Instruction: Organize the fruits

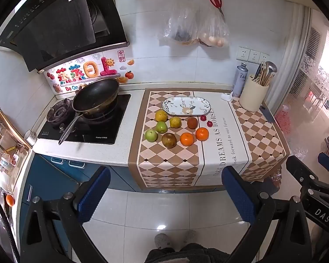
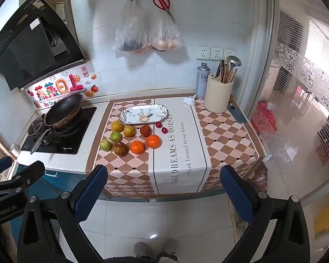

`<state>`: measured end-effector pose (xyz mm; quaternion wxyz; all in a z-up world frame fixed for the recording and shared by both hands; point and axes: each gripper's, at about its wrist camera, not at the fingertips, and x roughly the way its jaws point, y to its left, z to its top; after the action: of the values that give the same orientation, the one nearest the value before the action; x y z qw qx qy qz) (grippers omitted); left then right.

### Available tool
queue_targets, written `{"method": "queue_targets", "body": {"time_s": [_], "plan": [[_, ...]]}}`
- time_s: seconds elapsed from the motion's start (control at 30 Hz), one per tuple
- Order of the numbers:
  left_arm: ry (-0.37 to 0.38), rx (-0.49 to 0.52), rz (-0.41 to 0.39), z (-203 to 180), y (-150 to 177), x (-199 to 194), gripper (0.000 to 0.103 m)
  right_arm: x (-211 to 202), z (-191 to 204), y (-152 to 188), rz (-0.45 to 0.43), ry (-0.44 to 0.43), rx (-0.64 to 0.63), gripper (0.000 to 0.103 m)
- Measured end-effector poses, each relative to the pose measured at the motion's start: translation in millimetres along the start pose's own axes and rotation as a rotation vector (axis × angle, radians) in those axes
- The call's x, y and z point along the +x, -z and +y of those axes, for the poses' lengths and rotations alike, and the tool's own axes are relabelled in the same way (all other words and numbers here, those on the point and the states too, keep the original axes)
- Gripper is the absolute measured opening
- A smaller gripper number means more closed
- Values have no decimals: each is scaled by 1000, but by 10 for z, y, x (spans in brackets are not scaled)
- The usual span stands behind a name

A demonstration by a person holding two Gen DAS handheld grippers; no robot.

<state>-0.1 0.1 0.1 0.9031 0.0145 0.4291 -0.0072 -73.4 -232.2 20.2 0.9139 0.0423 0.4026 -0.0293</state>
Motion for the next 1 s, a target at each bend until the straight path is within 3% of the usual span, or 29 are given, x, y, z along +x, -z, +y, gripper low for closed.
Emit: {"method": "queue_targets", "body": {"time_s": [1.0], "plan": [[9, -5, -1, 5, 1, 0, 103, -115, 78, 91, 7, 7, -26, 103]]}}
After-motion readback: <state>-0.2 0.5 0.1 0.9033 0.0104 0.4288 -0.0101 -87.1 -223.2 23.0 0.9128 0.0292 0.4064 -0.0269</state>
